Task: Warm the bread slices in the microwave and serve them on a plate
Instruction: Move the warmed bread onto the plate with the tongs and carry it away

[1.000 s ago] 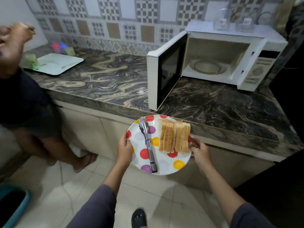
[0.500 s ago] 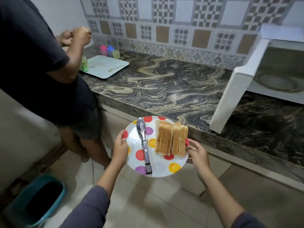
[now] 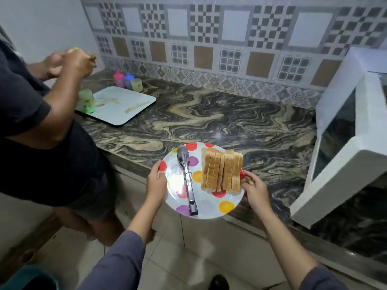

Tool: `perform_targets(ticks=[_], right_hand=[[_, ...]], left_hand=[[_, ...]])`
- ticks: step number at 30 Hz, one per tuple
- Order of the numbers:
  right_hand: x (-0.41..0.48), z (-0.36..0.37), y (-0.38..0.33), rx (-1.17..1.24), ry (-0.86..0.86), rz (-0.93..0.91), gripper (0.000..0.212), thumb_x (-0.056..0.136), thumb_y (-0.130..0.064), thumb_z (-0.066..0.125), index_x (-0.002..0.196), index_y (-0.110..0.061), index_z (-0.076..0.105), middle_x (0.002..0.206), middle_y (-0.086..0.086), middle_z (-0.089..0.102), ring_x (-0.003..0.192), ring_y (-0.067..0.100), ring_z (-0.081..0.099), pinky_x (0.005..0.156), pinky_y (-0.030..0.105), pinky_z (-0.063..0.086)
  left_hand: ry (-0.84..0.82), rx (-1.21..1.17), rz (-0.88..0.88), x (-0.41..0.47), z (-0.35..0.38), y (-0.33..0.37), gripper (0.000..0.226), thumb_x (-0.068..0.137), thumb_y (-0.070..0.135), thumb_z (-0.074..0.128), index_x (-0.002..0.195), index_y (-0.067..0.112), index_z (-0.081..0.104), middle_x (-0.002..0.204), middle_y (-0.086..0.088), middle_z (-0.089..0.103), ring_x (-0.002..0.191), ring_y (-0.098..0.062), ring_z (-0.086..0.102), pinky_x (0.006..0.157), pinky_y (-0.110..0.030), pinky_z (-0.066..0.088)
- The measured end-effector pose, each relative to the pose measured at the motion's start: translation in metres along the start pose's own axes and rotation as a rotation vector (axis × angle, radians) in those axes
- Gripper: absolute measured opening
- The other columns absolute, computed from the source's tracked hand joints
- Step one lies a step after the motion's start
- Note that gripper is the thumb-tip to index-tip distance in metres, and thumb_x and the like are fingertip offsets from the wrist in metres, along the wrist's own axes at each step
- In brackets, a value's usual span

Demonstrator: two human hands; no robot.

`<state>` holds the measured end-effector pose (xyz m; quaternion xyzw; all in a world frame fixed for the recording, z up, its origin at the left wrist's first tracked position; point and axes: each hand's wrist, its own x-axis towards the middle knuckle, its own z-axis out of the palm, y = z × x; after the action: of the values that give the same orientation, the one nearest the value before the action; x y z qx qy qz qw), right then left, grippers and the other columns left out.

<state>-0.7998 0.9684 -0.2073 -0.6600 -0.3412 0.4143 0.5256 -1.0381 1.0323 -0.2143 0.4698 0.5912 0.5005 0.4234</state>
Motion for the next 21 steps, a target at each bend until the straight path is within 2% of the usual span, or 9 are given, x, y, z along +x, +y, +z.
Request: perform_targets(ticks=[3,4,7,11,12,15,17,19,21], right_hand=[[0.041,-0.005,-0.009,-0.002,0.072,0.0,0.032,0.09,0.003,0.051,0.119,-0.006,0.058,0.105,0.009,0.064,0.09,0.017,0.058,0.074,0.026,0.047],[0.054,-0.007,-0.012,-0.004,0.097,0.006,0.031,0.091,0.001,0.05,0.12,-0.006,0.058,0.105,0.01,0.064,0.089,0.016,0.058,0.072,0.026,0.046],[0.088,-0.014,-0.019,-0.019,0.173,0.036,0.029,0.092,-0.002,0.05,0.119,-0.005,0.058,0.109,0.012,0.065,0.09,0.019,0.058,0.072,0.029,0.046],[0.118,-0.025,-0.017,-0.008,0.273,0.099,0.028,0.093,0.002,0.045,0.118,-0.001,0.058,0.1,0.01,0.063,0.078,0.017,0.056,0.052,0.009,0.044],[0.124,-0.027,-0.016,0.002,0.301,0.125,0.028,0.094,0.001,0.044,0.118,-0.002,0.058,0.098,0.009,0.062,0.074,0.015,0.055,0.048,0.009,0.043],[0.141,-0.035,-0.009,-0.001,0.359,0.196,0.03,0.094,-0.002,0.041,0.117,-0.005,0.059,0.101,0.012,0.066,0.076,0.021,0.057,0.054,0.025,0.042],[0.15,-0.04,-0.006,-0.016,0.392,0.238,0.03,0.093,-0.002,0.039,0.113,-0.008,0.061,0.094,0.014,0.065,0.071,0.022,0.057,0.053,0.027,0.039],[0.155,-0.045,-0.005,-0.029,0.438,0.268,0.031,0.093,-0.004,0.038,0.112,-0.011,0.061,0.093,0.013,0.065,0.071,0.023,0.057,0.052,0.027,0.038],[0.157,-0.047,-0.006,-0.047,0.486,0.287,0.03,0.092,-0.007,0.041,0.113,-0.011,0.062,0.101,0.015,0.066,0.084,0.028,0.06,0.054,0.026,0.039]], left_hand=[[-0.029,0.028,-0.01,0.035,0.034,0.003,0.043,0.091,-0.005,0.033,0.132,0.002,0.046,0.128,-0.009,0.054,0.12,-0.023,0.049,0.1,-0.032,0.04],[-0.045,0.044,-0.007,0.048,0.045,0.005,0.043,0.092,-0.004,0.034,0.133,0.002,0.045,0.131,-0.011,0.052,0.122,-0.025,0.048,0.101,-0.032,0.039],[-0.086,0.05,-0.012,0.083,0.08,0.01,0.043,0.091,-0.005,0.033,0.131,0.003,0.047,0.127,-0.013,0.054,0.116,-0.026,0.051,0.094,-0.031,0.04],[-0.158,0.038,-0.012,0.114,0.121,0.011,0.043,0.086,-0.012,0.032,0.123,0.001,0.05,0.114,-0.011,0.056,0.101,-0.022,0.052,0.08,-0.024,0.042],[-0.185,0.051,-0.006,0.122,0.129,0.01,0.043,0.085,-0.014,0.033,0.12,0.002,0.052,0.11,-0.01,0.056,0.098,-0.021,0.051,0.075,-0.02,0.042],[-0.267,0.099,0.003,0.146,0.155,0.003,0.042,0.081,-0.016,0.033,0.112,0.001,0.056,0.101,-0.01,0.059,0.09,-0.02,0.051,0.064,-0.006,0.04],[-0.32,0.154,0.027,0.157,0.169,0.0,0.042,0.081,-0.016,0.034,0.111,0.002,0.057,0.098,-0.008,0.06,0.089,-0.019,0.051,0.062,-0.004,0.039],[-0.38,0.181,0.029,0.165,0.18,0.0,0.042,0.081,-0.016,0.035,0.114,0.001,0.057,0.1,-0.007,0.059,0.09,-0.019,0.052,0.063,-0.007,0.04],[-0.427,0.233,0.06,0.17,0.188,0.002,0.042,0.079,-0.012,0.038,0.114,0.0,0.057,0.102,-0.007,0.059,0.092,-0.021,0.053,0.068,-0.018,0.041]])
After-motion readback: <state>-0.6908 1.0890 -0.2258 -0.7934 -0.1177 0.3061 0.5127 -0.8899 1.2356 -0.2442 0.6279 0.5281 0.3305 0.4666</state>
